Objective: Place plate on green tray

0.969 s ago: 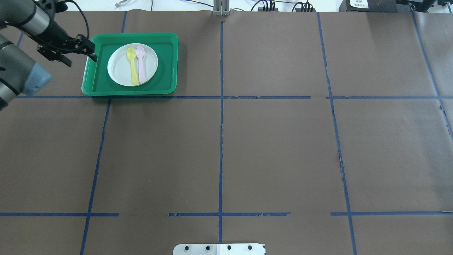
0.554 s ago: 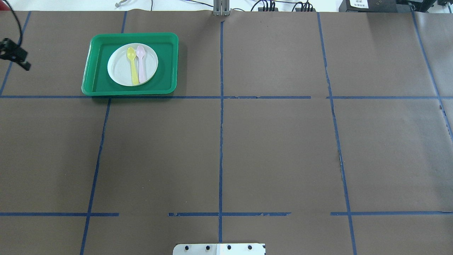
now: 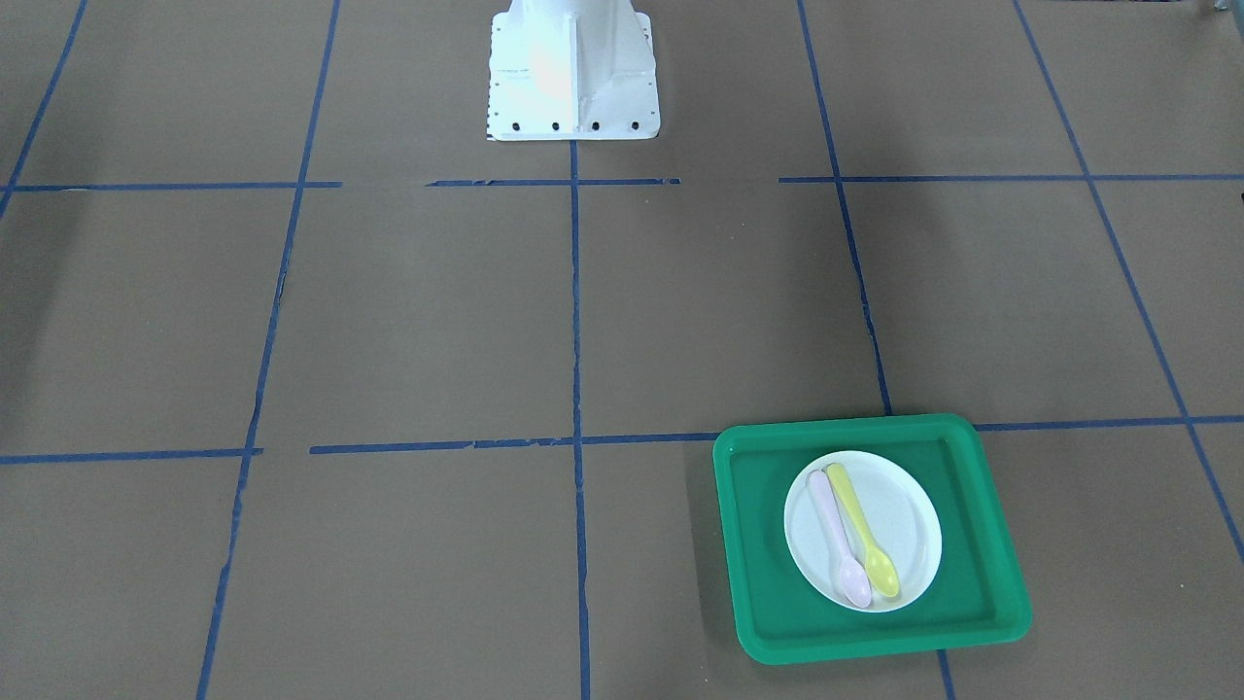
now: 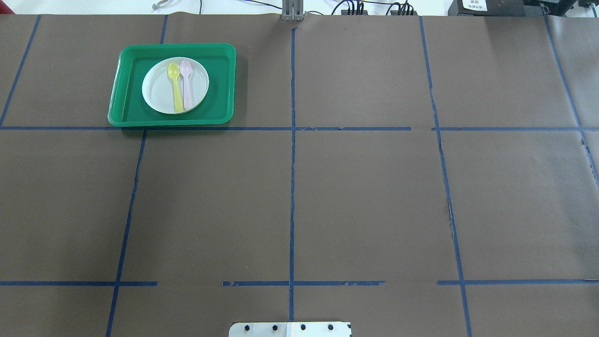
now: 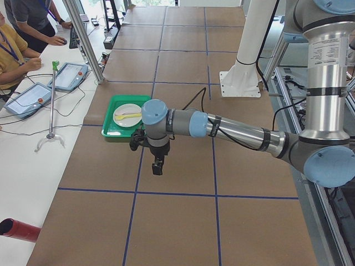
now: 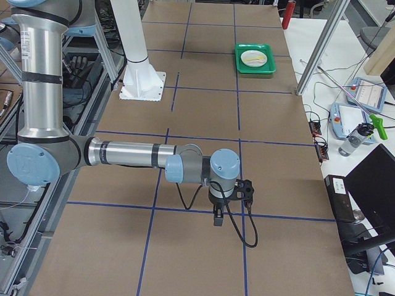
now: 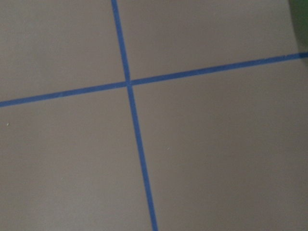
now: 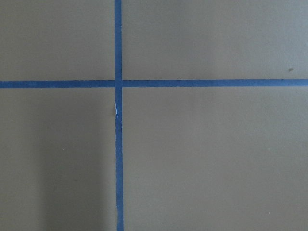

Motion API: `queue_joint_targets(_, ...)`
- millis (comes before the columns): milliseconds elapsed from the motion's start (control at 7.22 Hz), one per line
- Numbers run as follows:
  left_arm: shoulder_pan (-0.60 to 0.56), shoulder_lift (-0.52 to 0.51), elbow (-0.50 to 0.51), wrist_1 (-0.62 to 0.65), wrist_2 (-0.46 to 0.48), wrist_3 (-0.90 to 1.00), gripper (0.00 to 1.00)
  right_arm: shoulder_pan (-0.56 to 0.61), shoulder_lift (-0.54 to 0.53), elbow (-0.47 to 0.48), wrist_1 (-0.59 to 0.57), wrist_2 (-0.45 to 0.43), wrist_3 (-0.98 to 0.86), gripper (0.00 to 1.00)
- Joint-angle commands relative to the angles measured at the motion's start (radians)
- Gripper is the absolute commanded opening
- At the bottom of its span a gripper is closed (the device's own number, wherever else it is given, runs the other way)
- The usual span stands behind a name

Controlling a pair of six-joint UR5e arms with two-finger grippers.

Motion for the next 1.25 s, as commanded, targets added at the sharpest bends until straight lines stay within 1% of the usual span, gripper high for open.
queue_joint_targets(0, -0.053, 0.09, -0.002, 0.0, -0.027, 0.035, 1.0, 0.0, 0.0, 0.0, 0.001, 0.002, 0.0, 1.0)
queue_joint_targets(138, -0.053, 0.092, -0.007, 0.001, -0.062, 0.033, 1.0, 0.0, 0.0, 0.0, 0.001, 0.002, 0.0, 1.0)
queue_joint_targets(415, -0.055, 0.074, 0.004, -0.005, -0.061, 0.035, 1.0, 0.0, 0.0, 0.0, 0.001, 0.0, 0.0, 1.0)
queue_joint_targets(1108, -0.057, 0.067, 0.002, -0.006, -0.052, 0.035, 1.0, 0.0, 0.0, 0.0, 0.001, 0.0, 0.0, 1.0)
